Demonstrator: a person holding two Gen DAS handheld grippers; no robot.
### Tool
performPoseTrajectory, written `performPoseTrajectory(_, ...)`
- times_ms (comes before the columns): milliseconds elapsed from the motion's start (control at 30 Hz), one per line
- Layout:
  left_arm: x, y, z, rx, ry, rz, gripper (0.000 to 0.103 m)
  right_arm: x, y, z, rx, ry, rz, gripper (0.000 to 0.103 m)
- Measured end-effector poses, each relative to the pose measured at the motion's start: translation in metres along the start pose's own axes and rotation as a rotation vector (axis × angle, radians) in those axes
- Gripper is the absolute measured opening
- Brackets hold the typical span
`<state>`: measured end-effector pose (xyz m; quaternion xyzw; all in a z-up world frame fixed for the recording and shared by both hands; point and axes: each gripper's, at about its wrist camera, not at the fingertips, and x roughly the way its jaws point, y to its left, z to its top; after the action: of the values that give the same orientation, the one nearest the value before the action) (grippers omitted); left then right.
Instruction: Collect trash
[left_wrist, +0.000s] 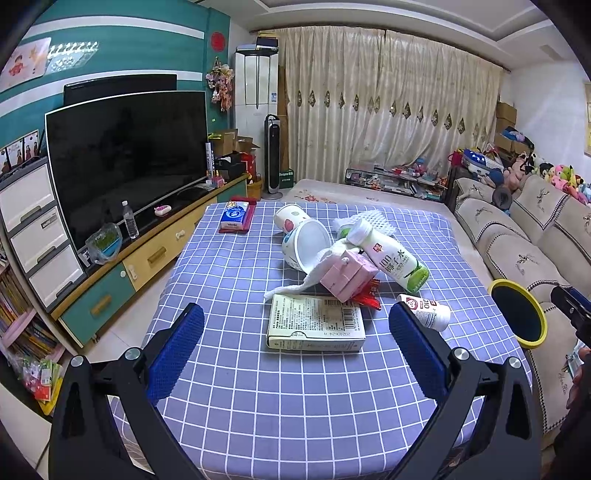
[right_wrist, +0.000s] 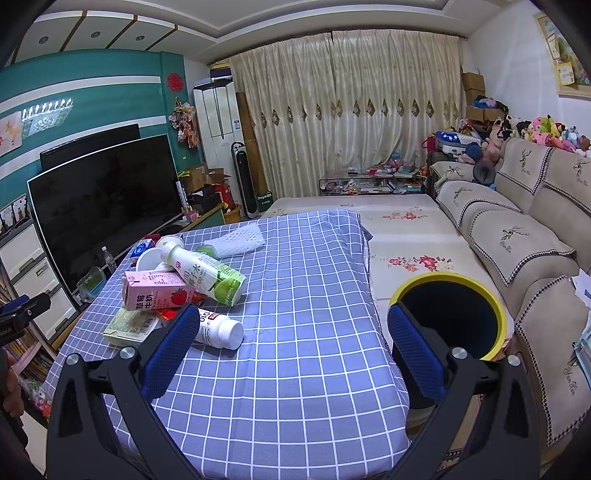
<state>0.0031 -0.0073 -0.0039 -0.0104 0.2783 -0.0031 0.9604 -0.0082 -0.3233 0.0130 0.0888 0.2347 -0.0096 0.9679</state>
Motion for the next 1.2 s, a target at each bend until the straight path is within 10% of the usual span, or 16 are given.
performPoseTrajectory(1200, 0.0089, -0.0053, -0.0014, 0.020, 0.023, -0.001, 0.099, 0.0087, -0.0027, -0.0036, 0.012, 0.017, 0.000, 0.097)
